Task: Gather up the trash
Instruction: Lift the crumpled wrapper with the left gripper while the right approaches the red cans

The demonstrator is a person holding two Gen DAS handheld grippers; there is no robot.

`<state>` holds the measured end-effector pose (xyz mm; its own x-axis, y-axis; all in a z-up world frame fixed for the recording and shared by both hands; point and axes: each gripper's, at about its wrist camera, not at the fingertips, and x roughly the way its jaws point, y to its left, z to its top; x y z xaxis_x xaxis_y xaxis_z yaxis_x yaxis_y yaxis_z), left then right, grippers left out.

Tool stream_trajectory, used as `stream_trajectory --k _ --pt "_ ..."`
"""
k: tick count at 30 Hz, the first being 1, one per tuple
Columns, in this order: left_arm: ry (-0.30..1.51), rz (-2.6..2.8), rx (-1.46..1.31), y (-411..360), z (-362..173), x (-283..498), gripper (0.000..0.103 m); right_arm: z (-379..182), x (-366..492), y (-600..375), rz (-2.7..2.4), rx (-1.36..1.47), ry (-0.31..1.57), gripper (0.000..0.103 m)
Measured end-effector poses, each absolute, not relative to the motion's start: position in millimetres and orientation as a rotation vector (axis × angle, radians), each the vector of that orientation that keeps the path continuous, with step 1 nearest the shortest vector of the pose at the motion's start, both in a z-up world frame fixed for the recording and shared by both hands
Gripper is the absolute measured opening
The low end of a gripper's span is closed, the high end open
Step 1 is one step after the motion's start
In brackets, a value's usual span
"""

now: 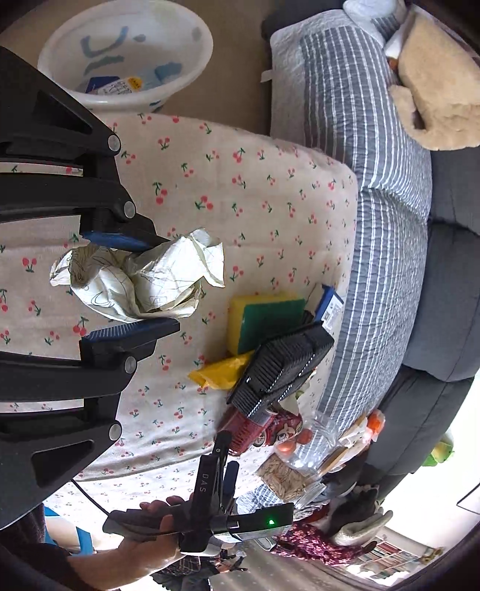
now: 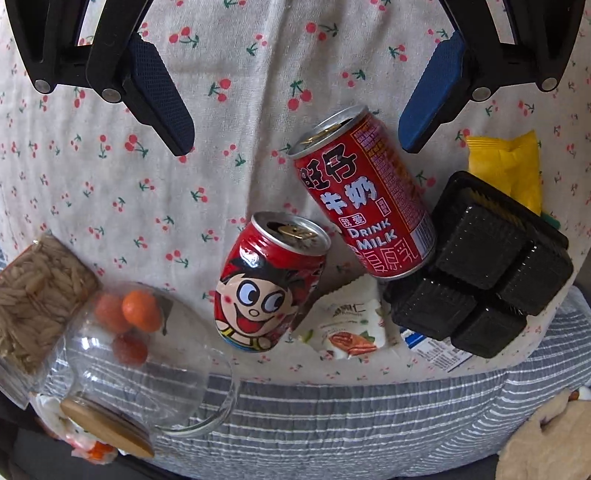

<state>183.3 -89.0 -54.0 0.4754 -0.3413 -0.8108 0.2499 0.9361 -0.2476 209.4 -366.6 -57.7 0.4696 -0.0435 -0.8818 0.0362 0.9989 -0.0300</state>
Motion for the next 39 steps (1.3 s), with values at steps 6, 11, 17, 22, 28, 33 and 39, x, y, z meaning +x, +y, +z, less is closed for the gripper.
stream_trajectory --k 6,11,17,22,28,33,39 --pt "1.033 -0.331 -0.093 -68.9 -59.6 179.4 0.036 -76.6 222.0 -355.9 -0.023 -0.032 1.103 0.074" --pt "1.034 -0.326 -0.113 -55.8 -56.4 174.5 0.036 -75.3 216.4 -341.3 0.031 -0.041 1.106 0.019" --pt "1.044 -0.323 -0.157 -44.5 -52.2 169.1 0.037 -67.4 192.6 -334.4 0.076 -0.032 1.141 0.018" --pt "1.046 -0.325 -0.193 -37.4 -48.8 167.0 0.037 -42.7 176.3 -357.3 0.024 0.053 1.087 0.06" --pt "1.058 -0.312 -0.203 -30.2 -52.3 174.4 0.037 -28.2 197.8 -357.2 0.029 -0.026 1.06 0.06" --pt "1.08 -0.319 -0.209 -32.4 -57.5 180.4 0.037 -47.7 225.6 -329.3 0.077 -0.249 1.091 0.06" --pt "1.093 -0.332 -0.194 -38.5 -61.9 183.9 0.037 -73.6 247.0 -315.9 0.098 -0.391 1.118 0.062"
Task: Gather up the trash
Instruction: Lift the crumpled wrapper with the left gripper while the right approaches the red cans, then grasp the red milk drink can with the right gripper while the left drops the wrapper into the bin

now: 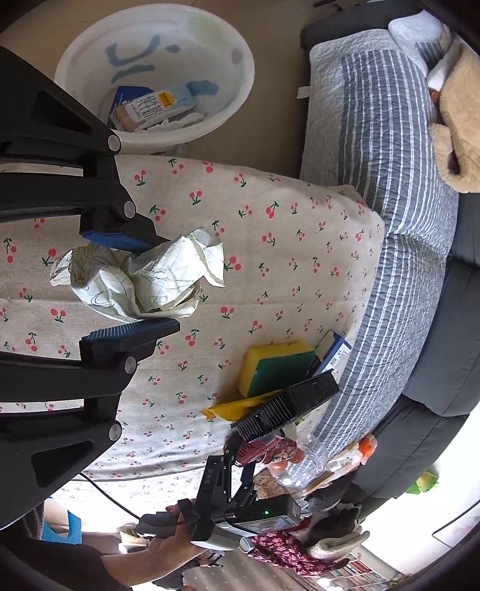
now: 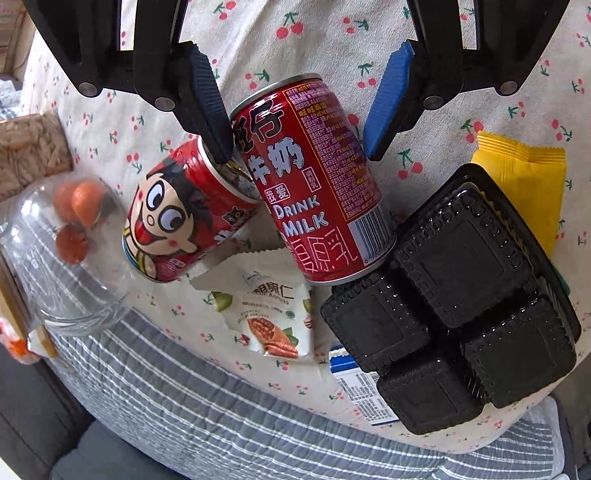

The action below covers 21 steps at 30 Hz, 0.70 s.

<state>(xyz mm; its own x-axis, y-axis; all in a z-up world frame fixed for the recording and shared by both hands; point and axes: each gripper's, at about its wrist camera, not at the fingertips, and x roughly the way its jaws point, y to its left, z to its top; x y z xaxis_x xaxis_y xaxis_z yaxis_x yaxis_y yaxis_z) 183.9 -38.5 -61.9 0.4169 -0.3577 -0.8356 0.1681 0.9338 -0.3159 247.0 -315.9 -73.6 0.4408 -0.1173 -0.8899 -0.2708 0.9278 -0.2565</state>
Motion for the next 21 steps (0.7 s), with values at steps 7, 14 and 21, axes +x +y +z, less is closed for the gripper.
stream_trajectory --k 7,14,21 --pt "1.097 -0.346 -0.169 -44.3 -64.3 181.3 0.037 -78.1 236.2 -316.6 0.065 -0.378 1.142 0.059" --pt "1.077 -0.366 -0.187 -39.5 -55.2 169.6 0.037 -53.0 194.7 -315.9 0.044 -0.293 1.155 0.058" --pt "1.059 -0.369 -0.223 -25.9 -45.6 153.2 0.037 -13.2 148.5 -306.4 0.048 -0.178 1.124 0.058"
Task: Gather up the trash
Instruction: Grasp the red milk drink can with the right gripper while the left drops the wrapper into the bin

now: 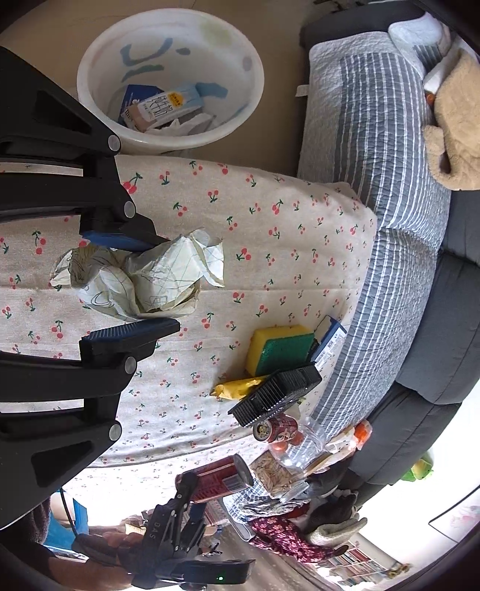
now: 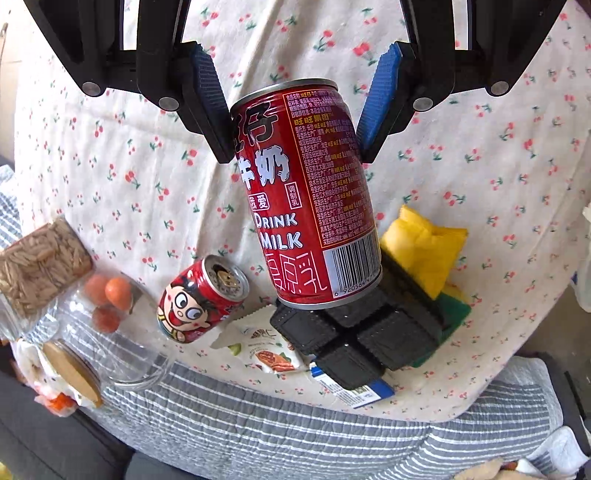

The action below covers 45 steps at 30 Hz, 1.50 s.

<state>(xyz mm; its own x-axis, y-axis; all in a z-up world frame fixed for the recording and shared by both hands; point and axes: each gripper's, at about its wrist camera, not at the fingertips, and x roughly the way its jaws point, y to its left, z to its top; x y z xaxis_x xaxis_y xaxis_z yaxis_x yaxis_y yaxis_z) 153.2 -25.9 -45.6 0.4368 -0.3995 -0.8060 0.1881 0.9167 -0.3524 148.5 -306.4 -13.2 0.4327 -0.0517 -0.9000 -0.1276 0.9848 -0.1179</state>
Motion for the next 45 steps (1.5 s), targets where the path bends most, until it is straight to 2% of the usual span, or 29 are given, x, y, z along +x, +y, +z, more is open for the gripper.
stream_trajectory --k 14,25,38,39,40,41,43,45 --pt "1.039 -0.33 -0.251 9.5 -39.0 134.0 0.037 -7.4 84.8 -261.8 0.112 -0.048 1.116 0.058" --pt "1.034 -0.251 -0.301 52.3 -42.2 133.4 0.037 -8.3 90.2 -208.1 0.208 -0.054 1.093 0.058" --pt "1.055 -0.077 -0.313 112.4 -71.5 157.5 0.039 -20.8 111.3 -158.6 0.291 -0.073 1.103 0.058" --pt "1.044 -0.059 -0.299 115.0 -71.8 159.3 0.043 -21.9 112.4 -155.2 0.295 -0.075 1.104 0.058" --pt "1.043 -0.039 -0.28 116.7 -72.3 161.1 0.053 -23.3 113.7 -152.2 0.298 -0.077 1.106 0.058" --pt "1.051 -0.022 -0.27 118.7 -73.6 162.7 0.058 -24.8 115.1 -149.8 0.301 -0.079 1.108 0.058" --pt "1.085 0.013 -0.268 123.5 -77.4 163.9 0.086 -27.5 117.8 -145.1 0.305 -0.081 1.114 0.058" --pt "1.103 0.027 -0.254 127.5 -80.3 162.0 0.089 -30.4 119.7 -141.4 0.309 -0.079 1.12 0.058"
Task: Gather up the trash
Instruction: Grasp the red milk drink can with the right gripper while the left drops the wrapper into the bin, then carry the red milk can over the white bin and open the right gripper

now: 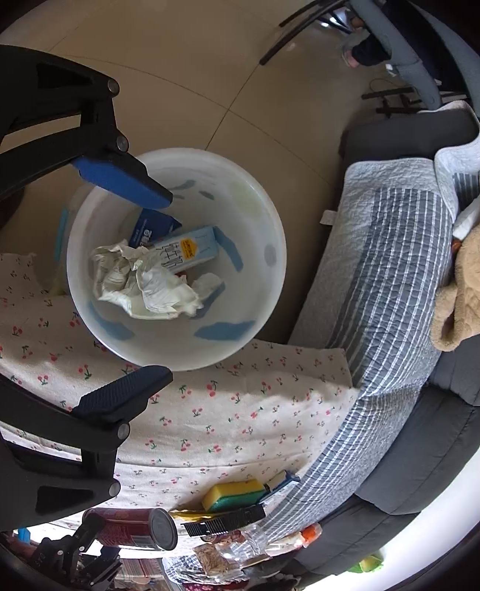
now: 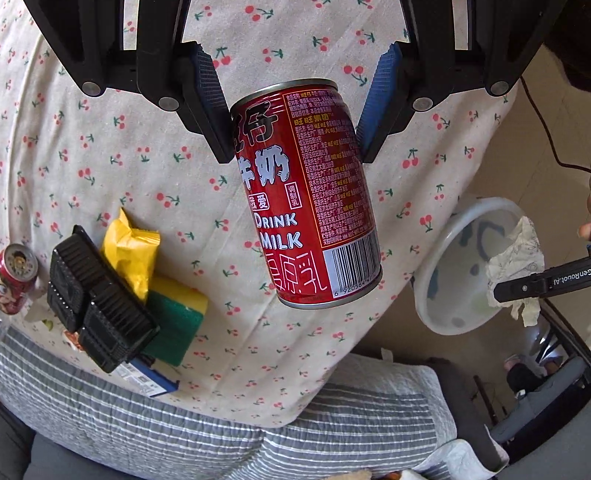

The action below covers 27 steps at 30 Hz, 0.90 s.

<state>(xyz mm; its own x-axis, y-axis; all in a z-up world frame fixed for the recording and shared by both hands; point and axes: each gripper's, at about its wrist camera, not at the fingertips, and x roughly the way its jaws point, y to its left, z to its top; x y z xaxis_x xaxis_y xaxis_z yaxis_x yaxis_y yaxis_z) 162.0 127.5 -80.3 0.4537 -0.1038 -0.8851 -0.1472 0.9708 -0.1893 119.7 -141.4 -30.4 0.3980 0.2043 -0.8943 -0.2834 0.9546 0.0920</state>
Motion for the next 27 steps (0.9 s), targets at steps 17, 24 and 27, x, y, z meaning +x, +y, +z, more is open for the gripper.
stream_trajectory --k 17,24,27 --pt "1.152 0.095 -0.083 164.3 -78.3 118.8 0.1 -45.4 149.2 -52.0 0.434 -0.122 1.117 0.059" --pt "1.165 0.103 -0.129 191.9 -79.2 110.6 0.1 -62.9 171.6 5.3 0.498 -0.147 1.134 0.059" --pt "1.161 0.111 -0.133 199.1 -78.6 107.6 0.1 -69.4 178.6 24.7 0.511 -0.177 1.133 0.059"
